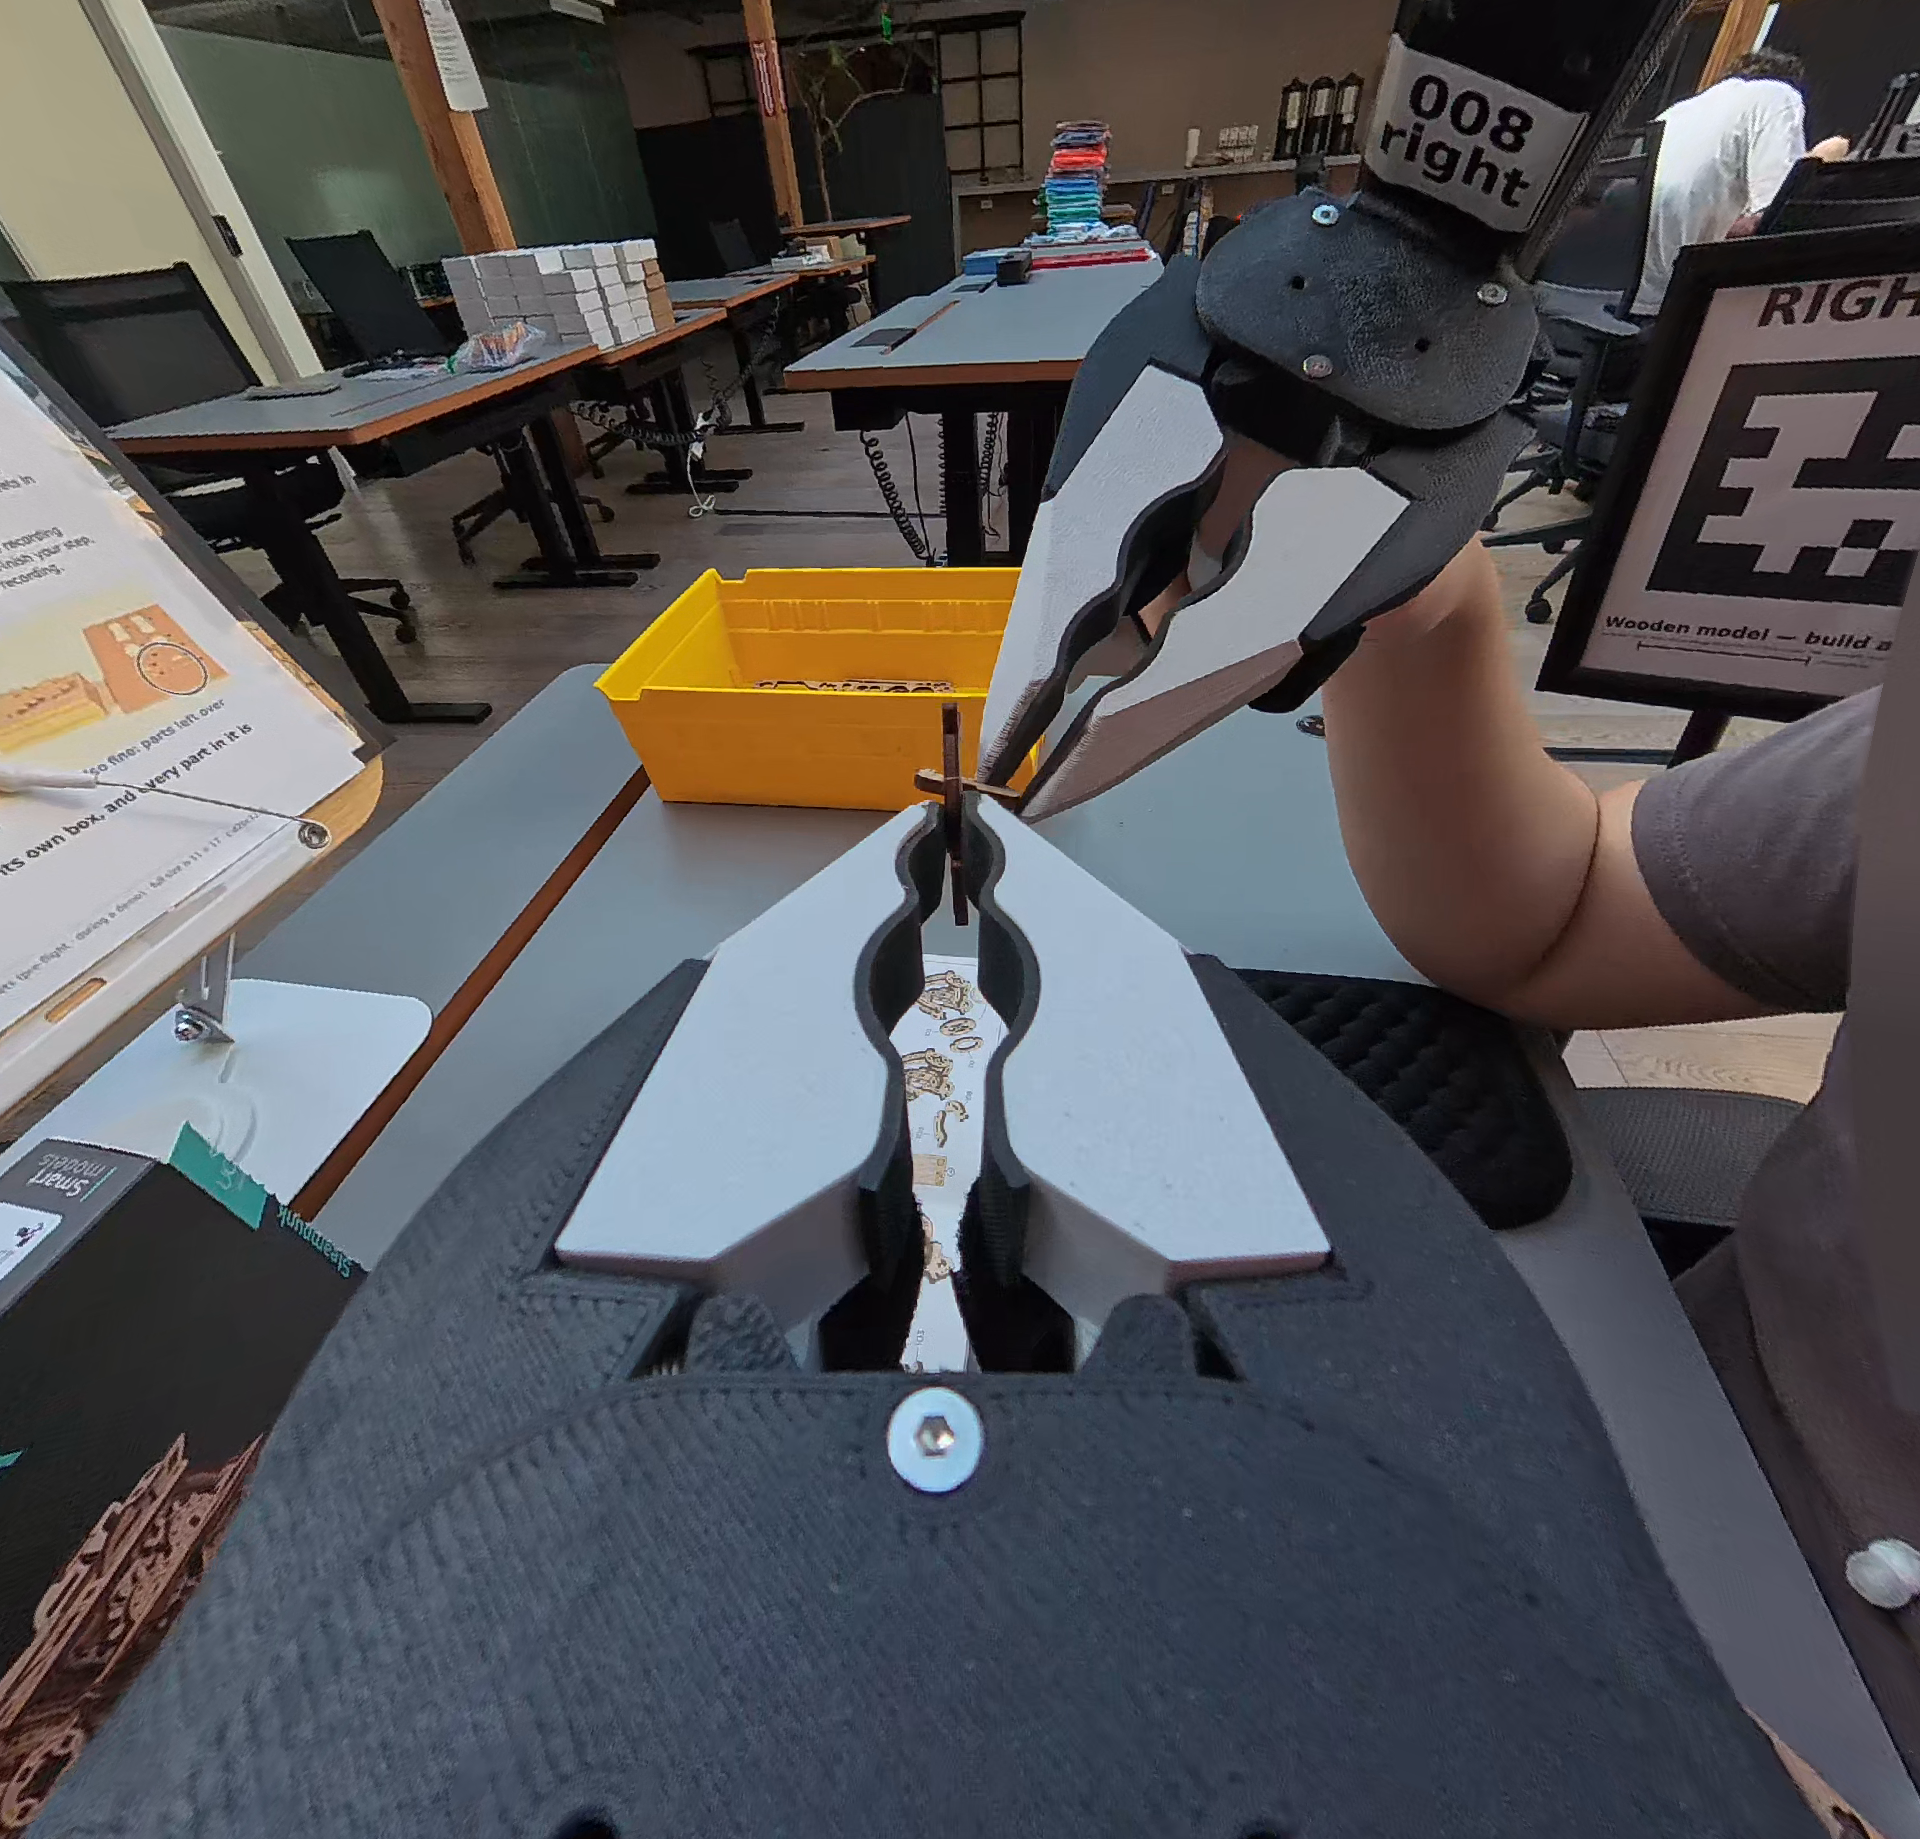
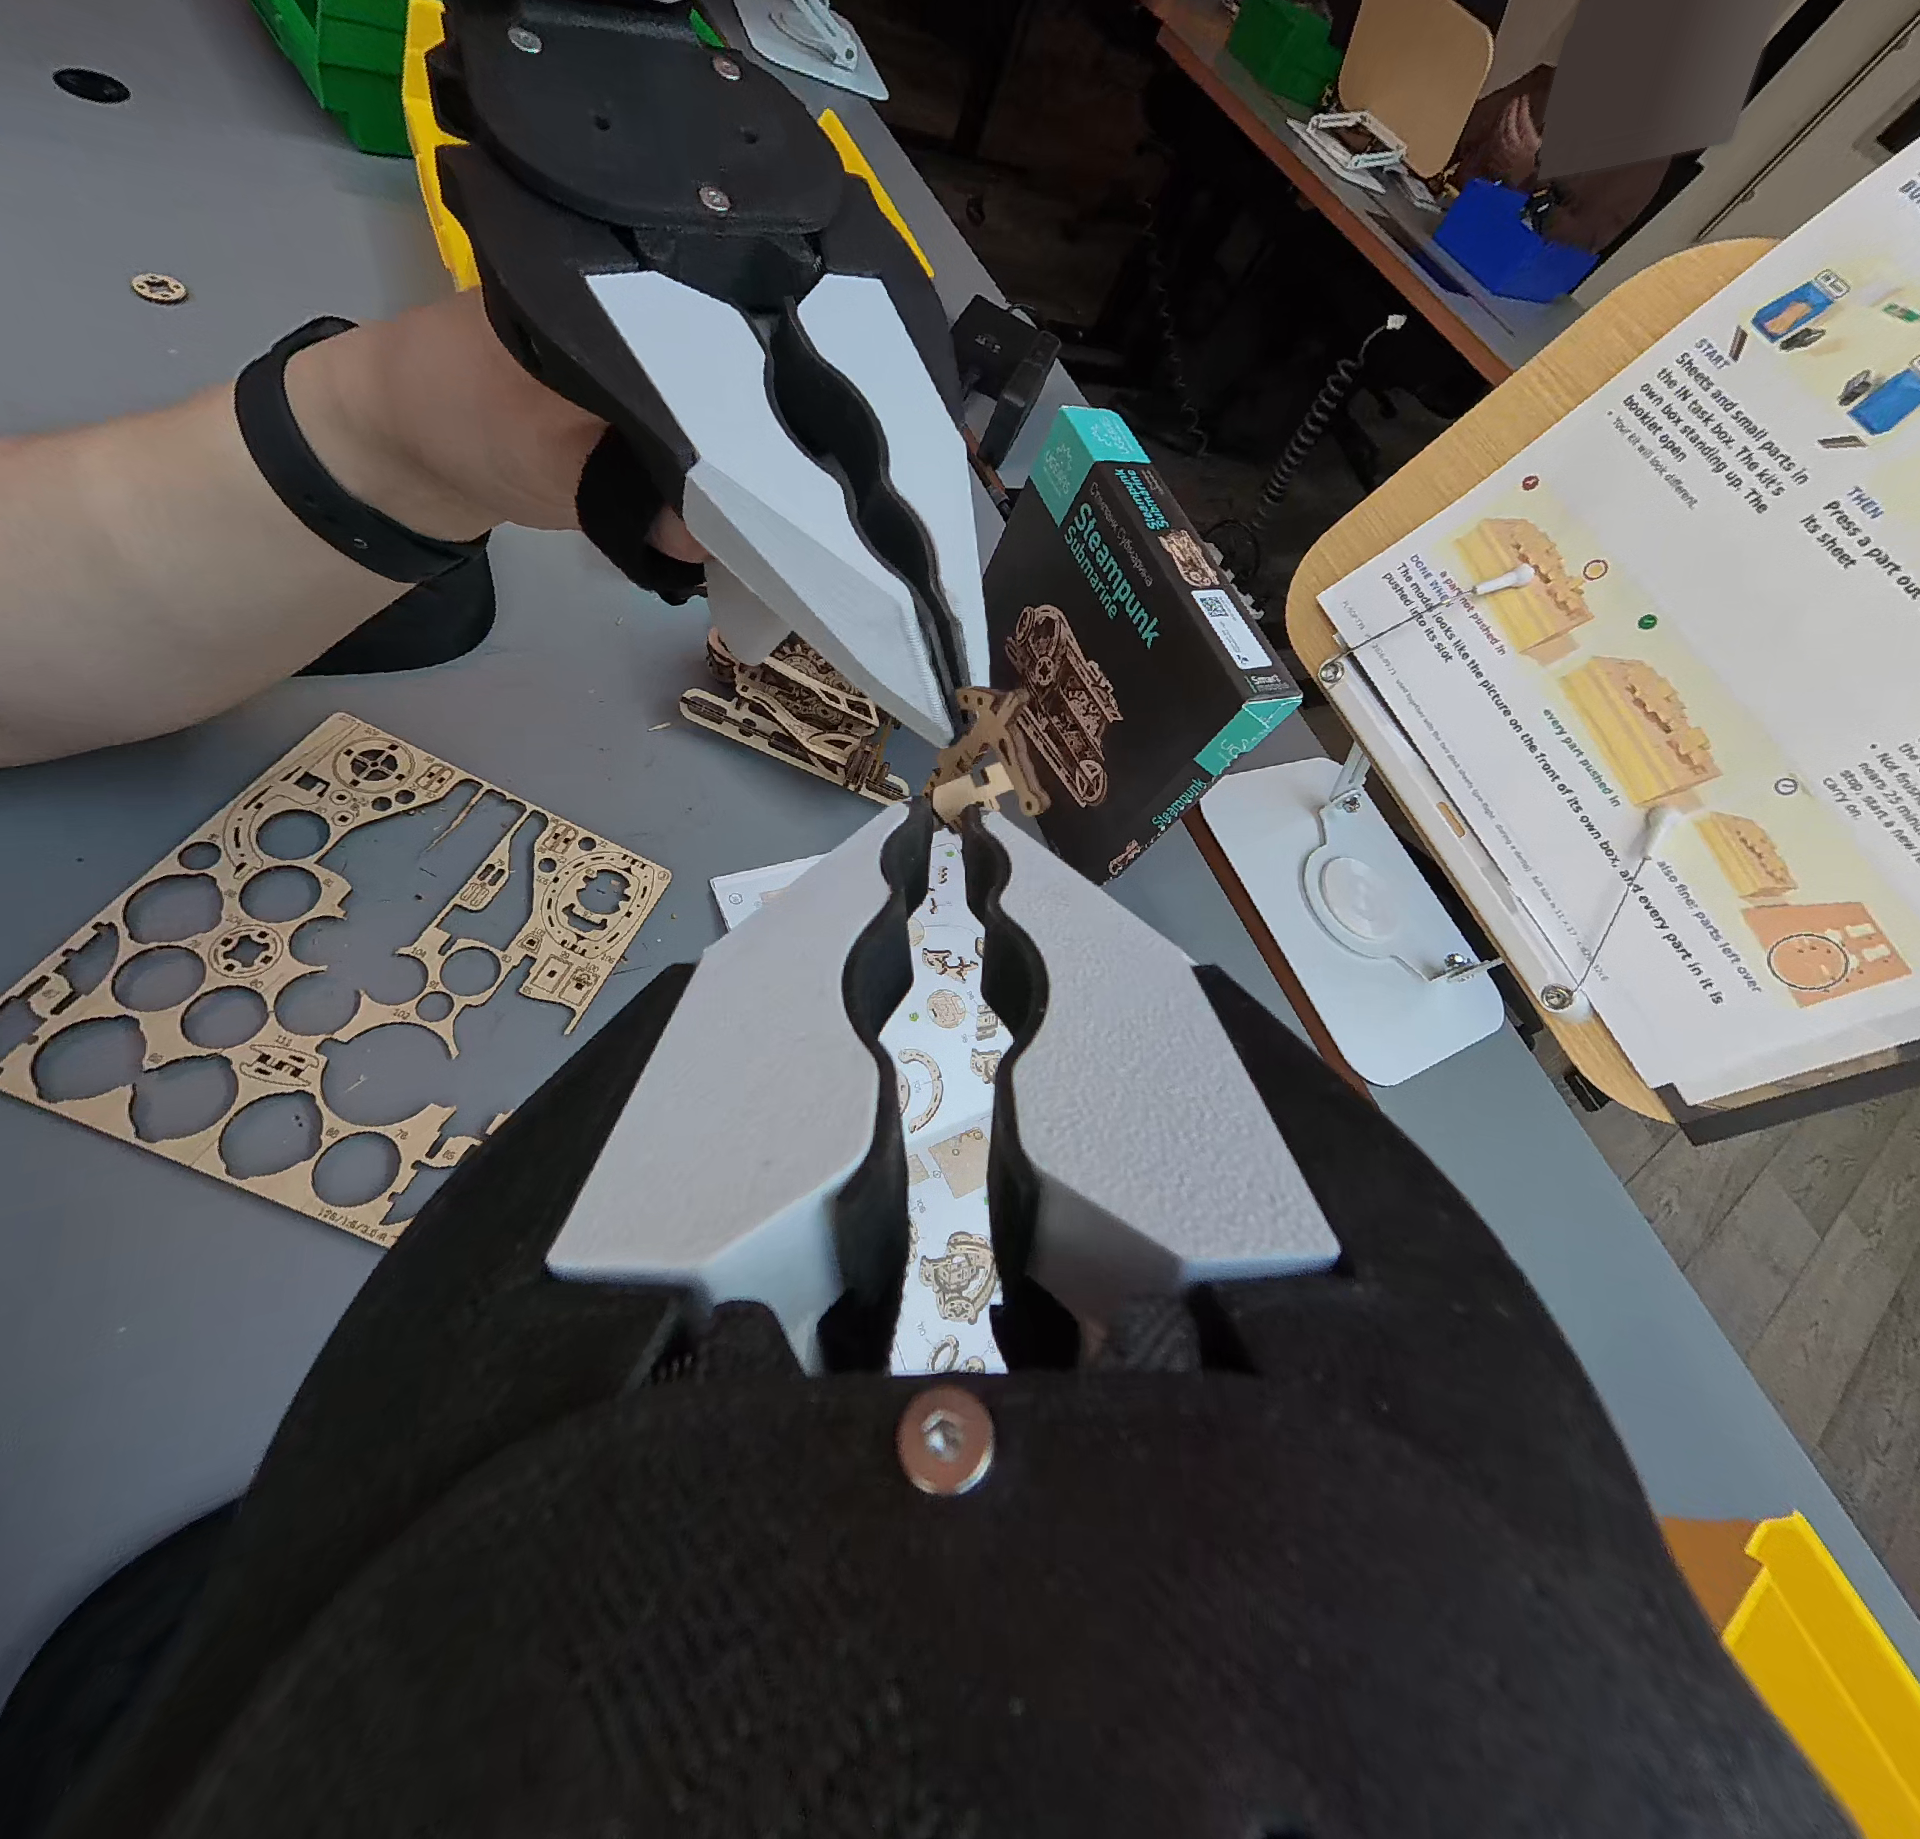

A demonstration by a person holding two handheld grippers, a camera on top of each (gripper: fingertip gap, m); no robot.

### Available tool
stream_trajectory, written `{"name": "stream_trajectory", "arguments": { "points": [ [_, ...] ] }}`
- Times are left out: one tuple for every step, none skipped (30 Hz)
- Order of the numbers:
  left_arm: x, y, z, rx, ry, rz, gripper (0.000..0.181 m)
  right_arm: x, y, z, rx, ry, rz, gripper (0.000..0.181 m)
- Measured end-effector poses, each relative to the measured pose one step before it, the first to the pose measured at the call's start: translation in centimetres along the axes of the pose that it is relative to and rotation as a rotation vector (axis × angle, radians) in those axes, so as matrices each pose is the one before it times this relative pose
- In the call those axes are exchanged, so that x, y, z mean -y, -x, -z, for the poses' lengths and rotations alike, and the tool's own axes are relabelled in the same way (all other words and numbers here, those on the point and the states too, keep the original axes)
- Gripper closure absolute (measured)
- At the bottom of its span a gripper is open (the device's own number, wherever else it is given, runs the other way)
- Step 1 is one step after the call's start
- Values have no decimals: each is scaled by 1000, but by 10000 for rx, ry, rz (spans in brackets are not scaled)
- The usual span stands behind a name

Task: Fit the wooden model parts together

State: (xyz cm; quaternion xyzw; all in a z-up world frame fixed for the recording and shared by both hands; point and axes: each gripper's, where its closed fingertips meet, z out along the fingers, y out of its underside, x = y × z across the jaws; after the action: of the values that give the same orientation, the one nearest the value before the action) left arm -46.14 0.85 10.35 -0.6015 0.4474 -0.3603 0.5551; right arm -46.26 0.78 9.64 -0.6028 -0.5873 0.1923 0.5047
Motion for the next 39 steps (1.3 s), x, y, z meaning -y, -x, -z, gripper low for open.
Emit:
{"name": "stream_trajectory", "arguments": {
  "points": [
    [-8, -17, -114, -10, -13, -20, 181, -102, 141, -86, 136, 6, -35, 177],
    [-6, -90, -107, -61, -9, 13, 181, -234, 37, -107, 49, 100, -11, 177],
    [-109, 44, -118, 30, 55, 6, 181, -195, -105, -82, -46, 97, 39, 177],
    [-133, 42, -88, 22, 64, -25, 181, -30, -46, -33, -21, -4, 52, 178],
    [-72, -10, -39, -13, 28, -13, 181, -39, 50, -30, 44, 11, 30, 178],
    [-26, -6, 0, -15, 12, 4, 181, -48, 7, -25, 20, 12, 28, 178],
    [-4, -29, 0, -29, 1, 27, 181, -60, 29, -14, 31, 21, 32, 178],
    [-34, -59, -15, -54, 18, 38, 181, -43, 109, -14, 51, 22, 93, 178],
    [-58, -39, -33, -22, 40, 42, 181, -64, 62, -17, -12, 45, 183, 178],
    [-73, -2, -53, 17, 55, 20, 181, -94, -9, -8, -89, 73, 261, 178],
    [-114, -17, -71, 18, 90, 7, 181, -121, 26, -29, -81, 87, 238, 178],
    [-255, -42, -103, 2, 183, 6, 181, -257, 120, -66, -10, 174, 173, 178],
    [-280, 1, -124, 27, 192, 10, 181, -246, 95, -111, 0, 170, 126, 178],
    [-244, 22, -109, 36, 172, 12, 181, -225, 69, -116, -15, 124, 157, 178],
    [-209, 8, -75, 29, 142, 2, 181, -184, 73, -115, 23, 74, 121, 178],
    [-189, 7, -51, 22, 140, -15, 181, -135, 74, -93, 87, 28, -8, 178],
    [-123, 11, -28, 29, 91, -22, 181, -78, 50, -71, 105, -9, -102, 178],
    [-88, 15, -13, 24, 67, 10, 181, -36, 8, -46, 72, -31, -60, 178],
    [-72, 2, 5, 15, 76, -1, 181, 62, -2, -3, 44, -77, -32, 178],
    [25, 23, 14, 49, -2, -51, 181, 8, -23, -12, 11, -26, -33, 178],
    [56, 15, 21, 46, -12, -38, 181, 50, -29, 14, -13, -25, -27, 178],
    [50, 2, 23, 21, -3, 37, 181, 35, -15, 19, -42, -5, 41, 178],
    [44, -37, 18, -26, -1, 100, 181, 47, 21, 30, -54, -8, 133, 178],
    [31, -54, 7, -43, -4, 102, 181, 20, 44, 41, -61, 10, 218, 178],
    [51, -9, -10, -18, -34, 90, 181, 23, -25, 61, -121, 3, 255, 178],
    [25, 1, -24, -19, -18, 123, 181, -1, -30, 27, -109, 30, 167, 178],
    [-80, -26, -69, -56, 45, 193, 181, -88, 55, -2, -51, 87, 181, 178],
    [-108, -13, -91, -58, 60, 201, 181, -123, 68, -10, -31, 80, 182, 179],
    [-96, -17, -80, -48, 51, 161, 181, -121, 69, -21, 2, 68, 109, 179],
    [-108, -15, -93, -36, 46, 78, 181, -118, 48, -10, 14, 41, 112, 179],
    [-85, -43, -93, -37, 33, 12, 181, -116, 75, 5, 50, 37, 85, 179],
    [10, -54, -67, -28, -28, 4, 181, -75, 32, 63, 36, 9, 96, 179],
    [173, -39, -35, -19, -134, 34, 181, 18, -78, 137, -15, -28, 122, 179],
    [319, -51, 17, -42, -244, 103, 181, 141, -177, 214, -11, -3, 98, 179],
    [424, -96, 67, -112, -301, 173, 181, 220, -207, 296, 62, 91, 118, 178],
    [525, -182, 113, -174, -354, 169, 181, 307, -203, 369, 124, 168, 231, 178],
    [700, -214, 174, -158, -460, 112, 181, 443, -300, 455, 117, 201, 318, 178],
    [828, -222, 229, -114, -538, 50, 181, 531, -403, 494, 118, 244, 315, 178],
    [840, -272, 209, -86, -519, 0, 181, 586, -383, 534, 188, 321, 303, 178]
  ]
}}
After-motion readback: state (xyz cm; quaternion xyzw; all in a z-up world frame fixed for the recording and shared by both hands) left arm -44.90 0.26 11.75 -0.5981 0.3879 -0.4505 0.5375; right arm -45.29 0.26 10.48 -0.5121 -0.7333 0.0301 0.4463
